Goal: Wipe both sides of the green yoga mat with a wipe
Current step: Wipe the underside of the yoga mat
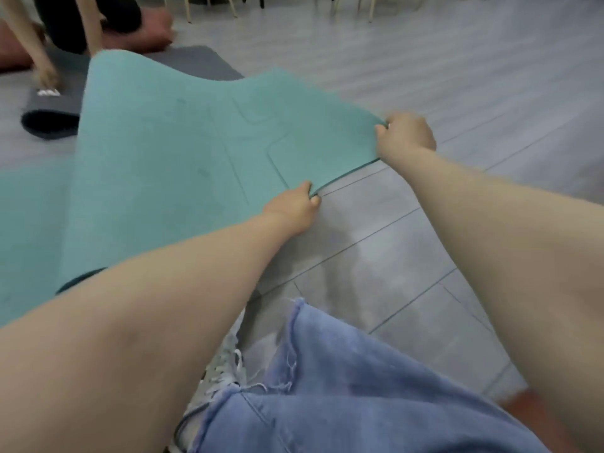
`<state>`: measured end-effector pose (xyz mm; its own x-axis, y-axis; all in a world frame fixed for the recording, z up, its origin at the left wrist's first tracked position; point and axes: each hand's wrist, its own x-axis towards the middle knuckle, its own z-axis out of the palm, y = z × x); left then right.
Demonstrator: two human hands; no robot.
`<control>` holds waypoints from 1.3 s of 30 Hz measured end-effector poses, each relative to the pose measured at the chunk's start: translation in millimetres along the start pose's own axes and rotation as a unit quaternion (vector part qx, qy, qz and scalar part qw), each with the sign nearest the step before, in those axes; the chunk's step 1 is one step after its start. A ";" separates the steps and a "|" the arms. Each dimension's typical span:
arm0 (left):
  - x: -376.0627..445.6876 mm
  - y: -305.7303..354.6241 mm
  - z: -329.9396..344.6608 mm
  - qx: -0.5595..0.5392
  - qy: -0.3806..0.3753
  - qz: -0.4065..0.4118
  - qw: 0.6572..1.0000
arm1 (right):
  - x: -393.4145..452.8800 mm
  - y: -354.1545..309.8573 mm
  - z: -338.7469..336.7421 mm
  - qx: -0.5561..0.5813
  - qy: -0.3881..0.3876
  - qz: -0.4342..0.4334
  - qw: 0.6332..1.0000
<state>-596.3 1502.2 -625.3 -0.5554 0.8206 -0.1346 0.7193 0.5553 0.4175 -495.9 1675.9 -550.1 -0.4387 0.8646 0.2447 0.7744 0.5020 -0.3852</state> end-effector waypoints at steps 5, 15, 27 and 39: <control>68.1 62.1 37.9 -0.057 -0.044 0.046 0.996 | 58.3 68.5 -4.1 -0.041 0.023 0.045 0.998; 222.6 152.7 143.1 -0.156 -0.186 0.120 0.963 | 191.9 197.6 26.9 -0.118 0.014 0.096 0.988; 322.1 133.1 229.4 0.165 -0.274 0.154 0.935 | 295.6 317.0 127.5 -0.134 -0.124 0.144 0.973; 314.2 118.9 259.1 0.146 -0.133 0.209 0.958 | 296.0 405.1 213.7 -0.004 -0.230 0.187 0.955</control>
<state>-577.2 1861.1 -850.8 -0.0960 0.9632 -0.2510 0.9631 0.1535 0.2210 -409.5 2139.6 -823.8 -0.2835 0.9022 -0.3251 0.9188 0.1584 -0.3616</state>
